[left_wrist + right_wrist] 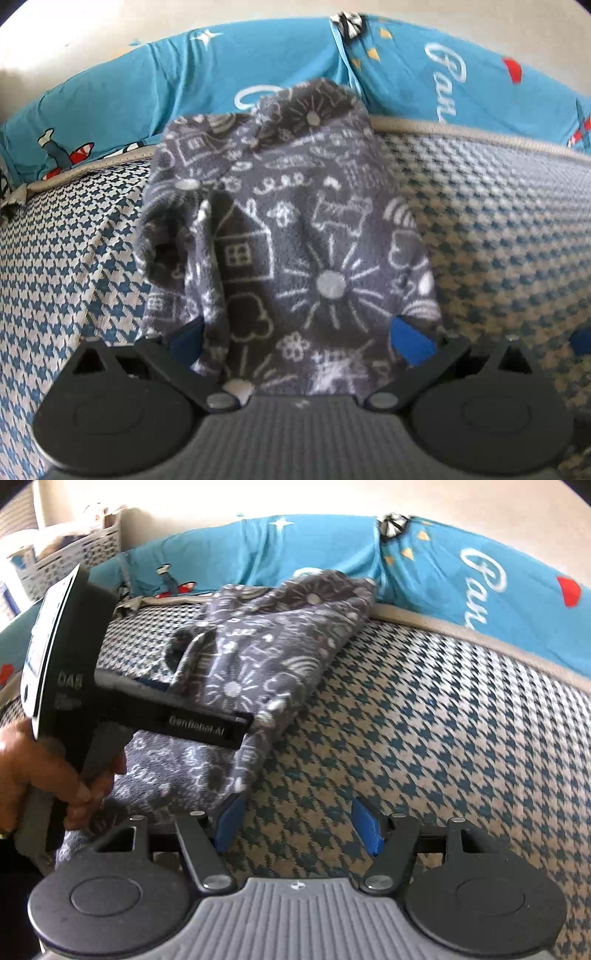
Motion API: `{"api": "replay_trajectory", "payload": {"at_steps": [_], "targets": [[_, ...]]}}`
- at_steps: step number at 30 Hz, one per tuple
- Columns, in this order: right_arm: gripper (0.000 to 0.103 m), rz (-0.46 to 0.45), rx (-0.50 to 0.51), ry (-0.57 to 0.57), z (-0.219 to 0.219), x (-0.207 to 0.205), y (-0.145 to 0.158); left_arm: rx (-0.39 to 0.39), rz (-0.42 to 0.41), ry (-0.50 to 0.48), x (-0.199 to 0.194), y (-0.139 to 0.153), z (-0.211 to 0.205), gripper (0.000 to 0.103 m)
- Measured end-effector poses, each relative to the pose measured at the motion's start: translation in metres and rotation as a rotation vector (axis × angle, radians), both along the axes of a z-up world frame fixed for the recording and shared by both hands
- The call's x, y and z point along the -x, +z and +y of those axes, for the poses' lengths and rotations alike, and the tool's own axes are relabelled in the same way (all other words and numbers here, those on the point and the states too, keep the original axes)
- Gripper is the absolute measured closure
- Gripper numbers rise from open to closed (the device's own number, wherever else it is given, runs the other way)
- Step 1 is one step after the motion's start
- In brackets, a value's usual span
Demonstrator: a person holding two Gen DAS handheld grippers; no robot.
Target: Fold clothes
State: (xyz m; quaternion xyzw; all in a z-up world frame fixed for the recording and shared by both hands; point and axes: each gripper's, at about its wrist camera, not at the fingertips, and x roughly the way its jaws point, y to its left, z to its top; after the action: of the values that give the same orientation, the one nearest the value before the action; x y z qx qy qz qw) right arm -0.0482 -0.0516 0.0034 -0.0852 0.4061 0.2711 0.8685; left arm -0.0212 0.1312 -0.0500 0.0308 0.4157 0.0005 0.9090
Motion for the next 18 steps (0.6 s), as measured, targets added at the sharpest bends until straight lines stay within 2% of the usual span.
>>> {"api": "replay_trajectory", "payload": {"at_steps": [6,9,16,18], "targets": [[0.039,0.047,-0.053,-0.086,-0.008,-0.014,0.002,0.018,0.006,0.001,-0.002,-0.006,0.004,0.000],[0.039,0.041,-0.083,-0.116,-0.009,-0.023,0.005,0.023,0.001,-0.001,-0.001,-0.006,0.006,0.000],[0.039,0.022,-0.184,-0.118,-0.006,-0.044,0.012,0.055,-0.053,-0.004,0.012,0.011,0.007,0.000],[0.039,0.004,-0.198,-0.112,-0.004,-0.054,0.014,0.027,-0.048,-0.015,0.011,0.009,0.004,0.000]]}}
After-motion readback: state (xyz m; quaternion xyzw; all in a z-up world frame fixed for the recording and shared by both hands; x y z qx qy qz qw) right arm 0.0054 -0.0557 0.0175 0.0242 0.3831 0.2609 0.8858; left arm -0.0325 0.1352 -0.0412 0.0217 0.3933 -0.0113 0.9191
